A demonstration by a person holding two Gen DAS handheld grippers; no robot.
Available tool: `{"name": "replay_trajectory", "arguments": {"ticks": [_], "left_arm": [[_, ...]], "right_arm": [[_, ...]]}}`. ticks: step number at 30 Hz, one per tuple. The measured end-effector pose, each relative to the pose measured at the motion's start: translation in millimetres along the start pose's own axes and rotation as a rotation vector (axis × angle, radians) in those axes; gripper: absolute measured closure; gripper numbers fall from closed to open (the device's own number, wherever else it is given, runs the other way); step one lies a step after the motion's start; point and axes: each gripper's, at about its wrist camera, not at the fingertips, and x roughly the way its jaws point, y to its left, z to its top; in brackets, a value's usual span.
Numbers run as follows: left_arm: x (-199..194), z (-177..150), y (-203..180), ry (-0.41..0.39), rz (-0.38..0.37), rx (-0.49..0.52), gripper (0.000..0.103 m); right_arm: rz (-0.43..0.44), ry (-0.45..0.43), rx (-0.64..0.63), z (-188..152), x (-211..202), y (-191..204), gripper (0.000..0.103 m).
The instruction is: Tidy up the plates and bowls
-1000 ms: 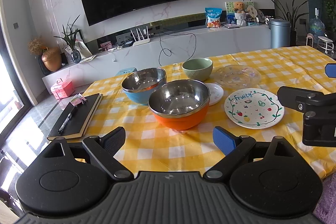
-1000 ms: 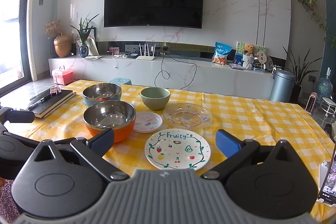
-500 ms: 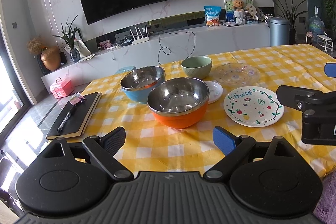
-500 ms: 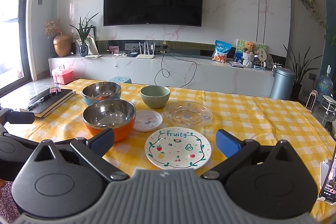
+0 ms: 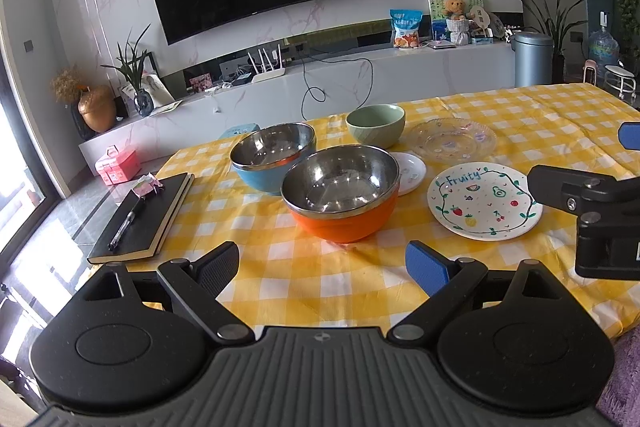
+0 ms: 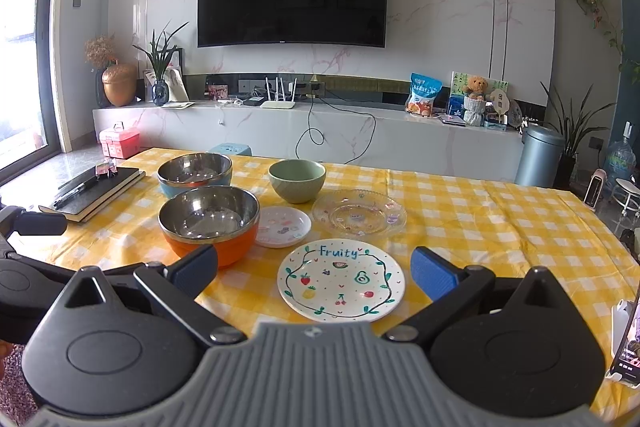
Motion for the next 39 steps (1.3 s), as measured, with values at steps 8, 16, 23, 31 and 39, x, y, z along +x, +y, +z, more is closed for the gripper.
{"name": "replay_trajectory", "arguments": {"ticks": [8,16,23,31,39], "left_arm": [[7,0,7,0.018,0.015,-0.018,0.000],[16,14,26,-0.015,0.023,-0.045,0.000],[29,27,46,-0.003,-0.040,-0.146,0.000],[54,28,63,0.043,-0.048,-0.258,0.012],[89,35,83,0.102,-0.078,-0.384,0.021]], "right_arm": [[0.004,0.010,0.001,-1,2,0,0.002],[-0.001,0.015,0.040,14,16,-3,0.002],[-0.004,0.006,0.054,27,36,7,0.003],[0.032,0.053,0.072,36,72,19,0.003],[0.026,0.131,0.131,44,117,23,0.019]]}}
